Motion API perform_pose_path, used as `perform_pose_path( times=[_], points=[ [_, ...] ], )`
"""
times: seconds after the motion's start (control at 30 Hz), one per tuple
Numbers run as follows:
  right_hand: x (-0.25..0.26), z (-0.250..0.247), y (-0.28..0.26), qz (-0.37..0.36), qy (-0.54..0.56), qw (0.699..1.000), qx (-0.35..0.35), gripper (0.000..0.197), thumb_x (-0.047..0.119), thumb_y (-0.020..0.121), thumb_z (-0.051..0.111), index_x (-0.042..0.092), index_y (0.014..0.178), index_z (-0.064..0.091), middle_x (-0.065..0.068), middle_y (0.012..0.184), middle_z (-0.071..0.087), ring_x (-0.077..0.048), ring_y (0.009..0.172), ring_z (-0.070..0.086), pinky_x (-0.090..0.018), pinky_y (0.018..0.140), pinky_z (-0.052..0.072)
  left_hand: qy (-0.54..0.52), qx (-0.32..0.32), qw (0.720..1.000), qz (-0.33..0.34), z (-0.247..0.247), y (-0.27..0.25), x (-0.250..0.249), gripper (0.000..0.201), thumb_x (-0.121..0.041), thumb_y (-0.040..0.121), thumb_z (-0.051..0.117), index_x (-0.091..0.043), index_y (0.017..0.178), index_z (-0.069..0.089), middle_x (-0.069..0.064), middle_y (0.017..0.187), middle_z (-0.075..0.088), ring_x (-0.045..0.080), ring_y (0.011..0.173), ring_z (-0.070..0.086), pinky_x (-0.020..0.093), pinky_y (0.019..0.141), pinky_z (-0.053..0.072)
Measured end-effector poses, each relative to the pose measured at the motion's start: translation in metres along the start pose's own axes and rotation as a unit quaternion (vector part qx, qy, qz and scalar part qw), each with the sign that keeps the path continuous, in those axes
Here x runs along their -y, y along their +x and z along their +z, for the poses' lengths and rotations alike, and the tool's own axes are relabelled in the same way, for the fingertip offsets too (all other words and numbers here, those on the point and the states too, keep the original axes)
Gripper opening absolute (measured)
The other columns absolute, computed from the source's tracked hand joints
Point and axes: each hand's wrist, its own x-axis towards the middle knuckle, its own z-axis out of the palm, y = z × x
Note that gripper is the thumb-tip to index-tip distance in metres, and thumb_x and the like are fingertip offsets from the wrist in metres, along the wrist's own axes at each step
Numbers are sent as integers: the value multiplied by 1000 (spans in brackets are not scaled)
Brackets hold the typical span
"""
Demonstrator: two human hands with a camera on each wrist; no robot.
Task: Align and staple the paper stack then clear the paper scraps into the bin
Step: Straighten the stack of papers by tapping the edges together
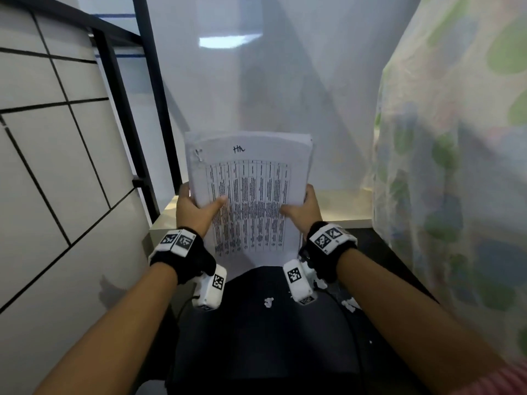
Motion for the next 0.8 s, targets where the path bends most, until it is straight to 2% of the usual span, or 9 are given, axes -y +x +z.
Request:
perform_pose_path(
  times=[0.1, 0.2, 0.33, 0.4, 0.47, 0.57, 0.67, 0.73, 0.8],
  points=[
    [7, -2, 9, -8, 11, 1000, -3, 41, -9, 80, 60, 5, 116, 47, -11, 99, 62, -24, 93, 57, -25, 71, 50, 5, -3, 1000, 27, 6, 4, -8, 55, -15, 80, 73, -2, 126, 45, 6, 105, 56, 19, 92, 55, 19, 67, 47],
    [16, -4, 13, -23, 16, 999, -19, 21, -6, 83, 57, 7, 99, 52, -5, 81, 58, -22, 86, 55, -16, 55, 47, -1, -14, 999, 51, 11, 4, -18, 51, -14, 82, 71, -3, 125, 46, 3, 100, 53, 19, 90, 53, 20, 67, 44],
    [15, -14, 19, -30, 42, 999, -16, 44, 1, 74, 66, 3, 114, 48, -16, 104, 60, -29, 95, 57, -39, 80, 54, -7, 1, 999, 50, 6, 5, -19, 57, -19, 73, 79, -12, 117, 44, -6, 90, 54, 22, 90, 58, 31, 76, 55],
    [15, -16, 19, -30, 19, 999, 8, 35, -5, 75, 64, 4, 104, 48, -10, 89, 60, -26, 82, 57, -34, 72, 53, 7, 16, 999, 51, 4, 3, -18, 58, -22, 70, 81, -17, 114, 43, -6, 92, 55, 25, 94, 61, 38, 82, 56],
    [20, -14, 16, -36, 19, 999, 2, 27, -9, 77, 60, 5, 99, 52, -8, 83, 60, -24, 78, 56, -29, 67, 49, 7, 7, 999, 50, 3, 2, -19, 54, -21, 78, 75, -12, 121, 43, -4, 95, 56, 24, 95, 60, 33, 76, 57],
    [31, -15, 11, -59, 65, 995, -47, 36, -9, 79, 56, 6, 111, 49, -13, 103, 57, -26, 93, 56, -28, 69, 50, -9, -17, 999, 43, 2, 2, -20, 51, -18, 87, 65, -5, 129, 38, 2, 104, 56, 18, 91, 56, 8, 61, 43],
    [52, -15, 5, -143, 15, 986, -85, 66, -4, 78, 60, 9, 136, 32, -12, 130, 43, -26, 114, 47, -25, 87, 47, 8, 4, 999, 44, -1, 2, -20, 44, -17, 91, 60, -3, 128, 40, 3, 104, 55, 15, 86, 55, 4, 58, 40],
    [78, -14, -3, -294, -145, 937, -119, 81, 6, 75, 62, 9, 146, 23, -12, 147, 31, -25, 136, 32, -28, 111, 27, 12, 20, 999, 42, -3, 4, -19, 38, -17, 91, 58, -4, 124, 43, 1, 100, 56, 13, 84, 56, 8, 61, 40],
    [107, -7, -14, -408, -283, 860, -122, 89, 13, 75, 59, 11, 151, 11, -9, 158, 16, -26, 146, 14, -40, 120, 11, 12, 30, 999, 39, -3, 7, -19, 31, -17, 92, 58, -7, 119, 46, -3, 92, 56, 15, 86, 55, 9, 63, 40]
  ],
)
